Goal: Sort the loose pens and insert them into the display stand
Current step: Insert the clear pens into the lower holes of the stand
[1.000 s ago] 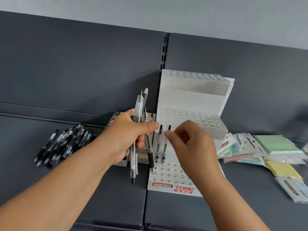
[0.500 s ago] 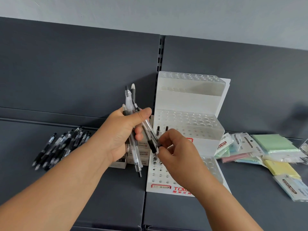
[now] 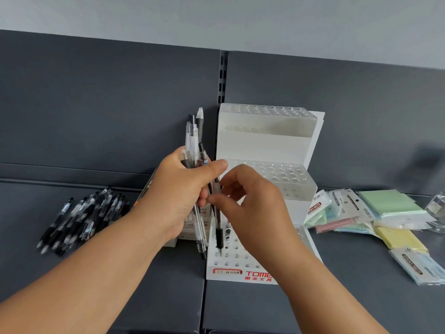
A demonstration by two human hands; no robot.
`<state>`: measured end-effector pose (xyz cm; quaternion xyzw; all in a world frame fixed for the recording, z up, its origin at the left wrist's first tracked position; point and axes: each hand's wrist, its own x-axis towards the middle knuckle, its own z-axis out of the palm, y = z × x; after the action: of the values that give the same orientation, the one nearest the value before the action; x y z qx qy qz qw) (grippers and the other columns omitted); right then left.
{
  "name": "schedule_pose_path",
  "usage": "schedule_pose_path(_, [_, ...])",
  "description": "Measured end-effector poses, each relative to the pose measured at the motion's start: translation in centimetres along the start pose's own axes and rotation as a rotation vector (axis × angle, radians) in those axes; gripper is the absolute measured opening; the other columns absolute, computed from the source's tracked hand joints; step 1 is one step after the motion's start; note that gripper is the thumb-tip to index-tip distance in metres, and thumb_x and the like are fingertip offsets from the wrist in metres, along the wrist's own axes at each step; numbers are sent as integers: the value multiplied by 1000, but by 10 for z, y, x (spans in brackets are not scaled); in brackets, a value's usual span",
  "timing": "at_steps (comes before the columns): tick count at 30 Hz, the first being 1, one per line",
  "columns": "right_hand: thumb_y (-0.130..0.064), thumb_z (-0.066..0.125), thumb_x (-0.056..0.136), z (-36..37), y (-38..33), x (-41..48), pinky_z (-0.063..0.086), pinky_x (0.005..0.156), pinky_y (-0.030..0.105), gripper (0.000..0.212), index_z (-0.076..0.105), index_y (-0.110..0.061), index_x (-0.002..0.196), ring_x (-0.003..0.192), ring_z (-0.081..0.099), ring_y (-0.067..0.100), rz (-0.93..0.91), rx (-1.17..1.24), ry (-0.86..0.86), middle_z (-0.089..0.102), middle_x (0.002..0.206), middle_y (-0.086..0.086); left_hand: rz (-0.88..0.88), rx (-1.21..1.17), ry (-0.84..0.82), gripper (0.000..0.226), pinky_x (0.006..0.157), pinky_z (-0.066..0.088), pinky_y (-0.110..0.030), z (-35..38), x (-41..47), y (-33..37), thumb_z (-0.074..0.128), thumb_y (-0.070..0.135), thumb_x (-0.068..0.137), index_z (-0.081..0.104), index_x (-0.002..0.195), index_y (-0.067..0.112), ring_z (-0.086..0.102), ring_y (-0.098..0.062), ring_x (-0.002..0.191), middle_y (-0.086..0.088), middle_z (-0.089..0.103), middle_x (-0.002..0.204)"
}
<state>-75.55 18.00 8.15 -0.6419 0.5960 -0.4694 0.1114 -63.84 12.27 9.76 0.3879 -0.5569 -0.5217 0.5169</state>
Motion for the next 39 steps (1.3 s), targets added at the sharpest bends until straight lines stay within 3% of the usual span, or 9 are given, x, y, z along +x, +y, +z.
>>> schedule_pose_path(3, [-20, 64, 86, -3, 5, 1, 48, 65, 23, 9, 59, -26, 89, 70, 56, 4, 40, 1, -6, 62, 73, -12, -15, 12, -38, 24, 46, 36, -26, 2, -1, 2, 75, 20, 78, 52, 77, 17, 36, -18, 43, -1, 44, 45])
schedule_pose_path(9, [-16, 63, 89, -32, 19, 6, 47, 62, 11, 15, 61, -30, 86, 69, 61, -3, 119, 93, 127, 66, 74, -13, -82, 10, -69, 18, 44, 38, -24, -3, -1, 2, 71, 18, 82, 54, 83, 12, 39, -15, 43, -7, 52, 57])
schedule_pose_path(14, [-14, 62, 90, -33, 27, 9, 53, 65, 19, 19, 59, -31, 83, 69, 64, 3, 143, 101, 182, 67, 73, -12, -174, -43, -105, 15, 39, 35, -21, -5, 2, 1, 59, -4, 85, 54, 83, 11, 40, -12, 47, -11, 49, 68])
schedule_pose_path(17, [-12, 62, 90, -23, 35, 7, 54, 69, 27, 21, 58, -30, 80, 70, 65, 10, 181, 111, 171, 67, 72, -8, -194, -42, -121, 13, 39, 35, -20, -5, 1, 0, 58, -4, 86, 55, 87, 9, 43, -10, 48, -12, 52, 76])
schedule_pose_path(21, [-14, 61, 91, -15, 42, 3, 56, 70, 38, 16, 59, -27, 83, 70, 65, 17, 214, 91, 123, 67, 71, -3, -162, -11, -127, 16, 40, 36, -19, -8, 1, -3, 66, 0, 84, 59, 84, 14, 46, -7, 51, -1, 56, 67])
schedule_pose_path(23, [-14, 61, 91, -12, 44, 3, 55, 65, 34, 14, 60, -26, 83, 67, 64, 14, 204, 49, 99, 67, 71, -3, -164, -23, -108, 17, 39, 35, -19, -9, 2, -4, 68, 0, 82, 59, 83, 15, 46, -6, 50, 5, 55, 61])
schedule_pose_path(27, [-15, 60, 90, -2, 50, -3, 41, 52, 14, 10, 62, -22, 84, 58, 55, 6, 209, -78, 44, 64, 66, -5, -168, -41, -90, 15, 38, 34, -19, -8, 1, -3, 70, 1, 80, 60, 83, 13, 44, -7, 51, 2, 53, 64])
schedule_pose_path(34, [-23, 64, 88, -10, 45, -3, 39, 55, 24, 12, 60, -25, 77, 53, 49, 6, 204, -146, 58, 56, 59, -10, -142, -14, -114, 18, 38, 34, -20, -9, -4, 1, 73, 1, 76, 62, 83, 13, 42, -8, 49, 5, 55, 59])
schedule_pose_path(39, [-18, 59, 91, -26, 9, 4, 46, 55, 18, 14, 64, -27, 82, 59, 57, 6, 160, 222, 92, 66, 72, -10, -119, 14, -143, 25, 38, 35, -21, -3, -6, 4, 74, 1, 75, 60, 92, 12, 42, -7, 42, 6, 62, 59])
